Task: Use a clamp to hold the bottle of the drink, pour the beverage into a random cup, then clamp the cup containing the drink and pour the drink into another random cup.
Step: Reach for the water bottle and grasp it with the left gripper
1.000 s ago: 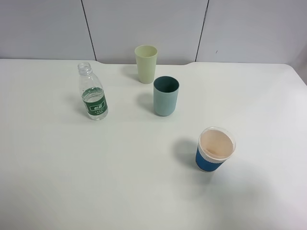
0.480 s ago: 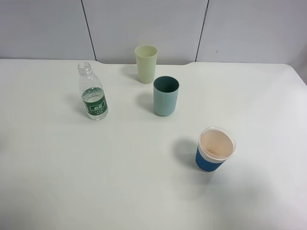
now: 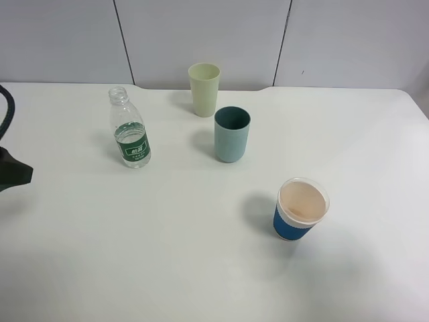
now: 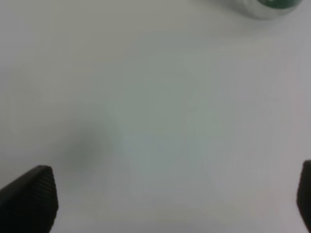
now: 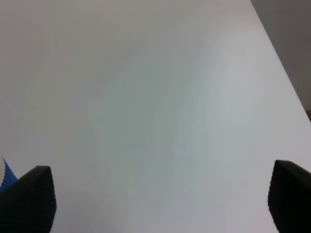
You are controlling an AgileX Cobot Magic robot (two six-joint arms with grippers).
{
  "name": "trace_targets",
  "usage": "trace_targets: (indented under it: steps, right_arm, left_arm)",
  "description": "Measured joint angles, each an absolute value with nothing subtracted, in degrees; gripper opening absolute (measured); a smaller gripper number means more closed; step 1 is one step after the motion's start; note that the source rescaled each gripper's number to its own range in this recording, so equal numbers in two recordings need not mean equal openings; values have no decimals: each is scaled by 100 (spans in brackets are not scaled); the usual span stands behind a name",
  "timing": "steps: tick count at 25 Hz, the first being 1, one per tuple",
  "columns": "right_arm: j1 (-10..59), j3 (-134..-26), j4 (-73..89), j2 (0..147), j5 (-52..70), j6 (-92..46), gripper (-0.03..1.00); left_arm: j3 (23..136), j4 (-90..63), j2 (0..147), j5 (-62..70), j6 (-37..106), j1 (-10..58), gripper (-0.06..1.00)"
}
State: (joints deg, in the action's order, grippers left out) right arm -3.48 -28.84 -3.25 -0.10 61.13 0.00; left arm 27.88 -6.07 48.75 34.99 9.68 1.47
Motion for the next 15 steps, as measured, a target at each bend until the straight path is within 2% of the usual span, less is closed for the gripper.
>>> trace_targets:
  steps: [7,15]
  right_arm:
    - [-348,-2884,-325,-10,6113,0,79]
    - [-348,-2884,-325,-10,6113,0,79]
  left_arm:
    - [2339,-607,5095,2648,969,193,100]
    - [1795,-607,5616,1016,917,1370,100]
